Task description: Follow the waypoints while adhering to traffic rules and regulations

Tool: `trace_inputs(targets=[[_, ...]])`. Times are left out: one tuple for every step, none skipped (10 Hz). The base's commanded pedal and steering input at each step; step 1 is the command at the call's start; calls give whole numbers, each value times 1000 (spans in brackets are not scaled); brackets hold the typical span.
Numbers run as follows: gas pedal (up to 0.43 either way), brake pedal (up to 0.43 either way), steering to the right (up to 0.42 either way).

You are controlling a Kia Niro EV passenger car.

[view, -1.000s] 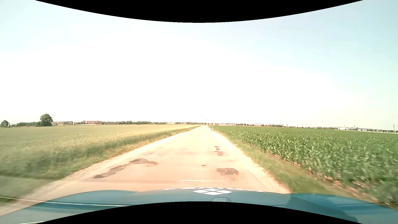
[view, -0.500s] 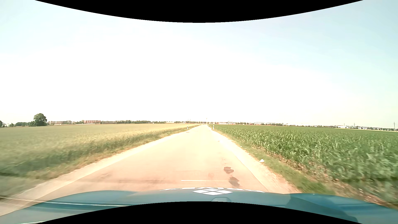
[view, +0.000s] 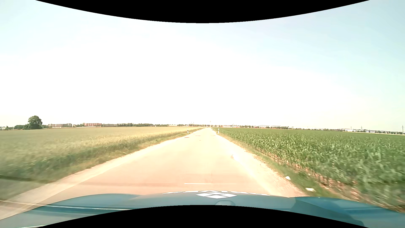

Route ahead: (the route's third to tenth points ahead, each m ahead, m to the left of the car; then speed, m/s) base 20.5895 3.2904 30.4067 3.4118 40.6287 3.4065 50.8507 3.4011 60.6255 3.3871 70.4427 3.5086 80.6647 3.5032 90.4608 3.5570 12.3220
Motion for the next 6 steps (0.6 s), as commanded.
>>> trace_inputs(targets=[[169,0,-2],[169,0,-3],[169,0,-4],[169,0,-4],[169,0,-4],[169,0,-4]])
